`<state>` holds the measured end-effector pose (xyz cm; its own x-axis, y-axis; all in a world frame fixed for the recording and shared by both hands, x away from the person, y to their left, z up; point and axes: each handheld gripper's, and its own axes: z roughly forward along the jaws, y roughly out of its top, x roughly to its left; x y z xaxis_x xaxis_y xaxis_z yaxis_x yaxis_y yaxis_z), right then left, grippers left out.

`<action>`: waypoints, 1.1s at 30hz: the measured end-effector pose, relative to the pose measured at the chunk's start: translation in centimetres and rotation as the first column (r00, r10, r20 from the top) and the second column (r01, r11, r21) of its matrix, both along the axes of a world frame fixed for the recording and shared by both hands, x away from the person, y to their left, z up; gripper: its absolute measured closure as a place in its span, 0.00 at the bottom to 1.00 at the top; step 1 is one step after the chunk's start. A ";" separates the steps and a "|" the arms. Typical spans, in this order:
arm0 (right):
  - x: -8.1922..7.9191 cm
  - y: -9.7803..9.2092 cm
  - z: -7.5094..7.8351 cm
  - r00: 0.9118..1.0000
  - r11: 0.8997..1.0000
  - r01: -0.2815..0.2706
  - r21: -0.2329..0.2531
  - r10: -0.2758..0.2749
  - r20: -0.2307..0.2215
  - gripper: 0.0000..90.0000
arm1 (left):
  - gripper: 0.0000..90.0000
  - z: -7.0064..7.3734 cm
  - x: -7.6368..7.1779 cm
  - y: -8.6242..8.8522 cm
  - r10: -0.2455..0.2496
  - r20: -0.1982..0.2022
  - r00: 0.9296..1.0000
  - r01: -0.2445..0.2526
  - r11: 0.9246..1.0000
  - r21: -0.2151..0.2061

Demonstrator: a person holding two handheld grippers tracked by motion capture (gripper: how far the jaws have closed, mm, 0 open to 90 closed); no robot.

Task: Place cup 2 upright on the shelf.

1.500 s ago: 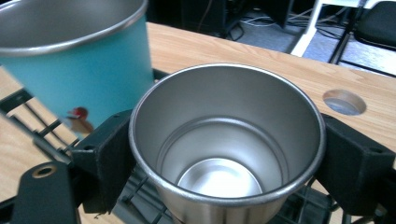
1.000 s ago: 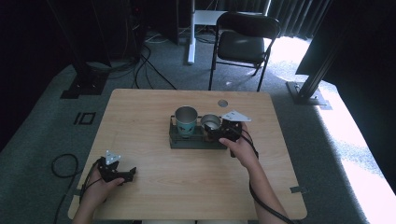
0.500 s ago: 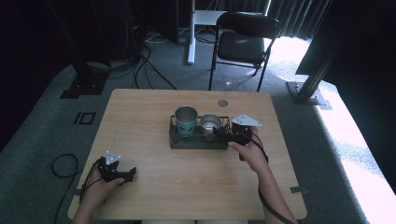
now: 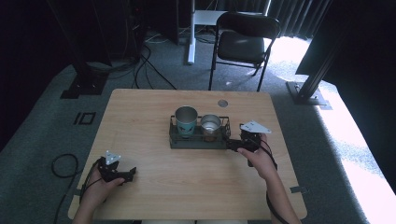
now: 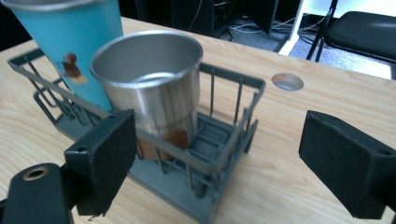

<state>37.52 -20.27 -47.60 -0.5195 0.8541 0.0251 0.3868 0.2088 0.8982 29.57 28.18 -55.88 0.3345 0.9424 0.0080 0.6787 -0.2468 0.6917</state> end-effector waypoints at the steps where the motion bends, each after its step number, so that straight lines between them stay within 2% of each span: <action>1: -0.1 -0.2 -0.2 1.000 1.000 0.005 0.002 -0.005 -0.004 0.12 | 0.03 0.0 0.0 0.0 0.000 0.000 1.000 0.000 1.000 0.000; 18: -1.8 -2.7 -2.9 0.998 1.000 0.021 0.006 -0.020 -0.065 0.12 | 0.03 0.0 0.0 0.0 0.000 0.000 1.000 0.000 1.000 0.001; 26: -2.6 -4.1 -4.3 0.995 0.999 0.039 -0.038 -0.043 -0.094 0.12 | 0.03 0.0 0.0 0.0 -0.001 0.000 1.000 0.001 1.000 0.001; 33: -3.3 -5.0 -5.4 0.990 0.997 0.062 -0.046 -0.067 -0.122 0.12 | 0.03 0.0 0.0 0.0 -0.001 0.001 1.000 0.001 1.000 0.001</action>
<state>34.19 -25.24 -53.05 -0.4585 0.8873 0.0490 0.5075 0.2162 0.8341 29.57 28.18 -55.89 0.3350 0.9422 0.0093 0.6781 -0.2480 0.6919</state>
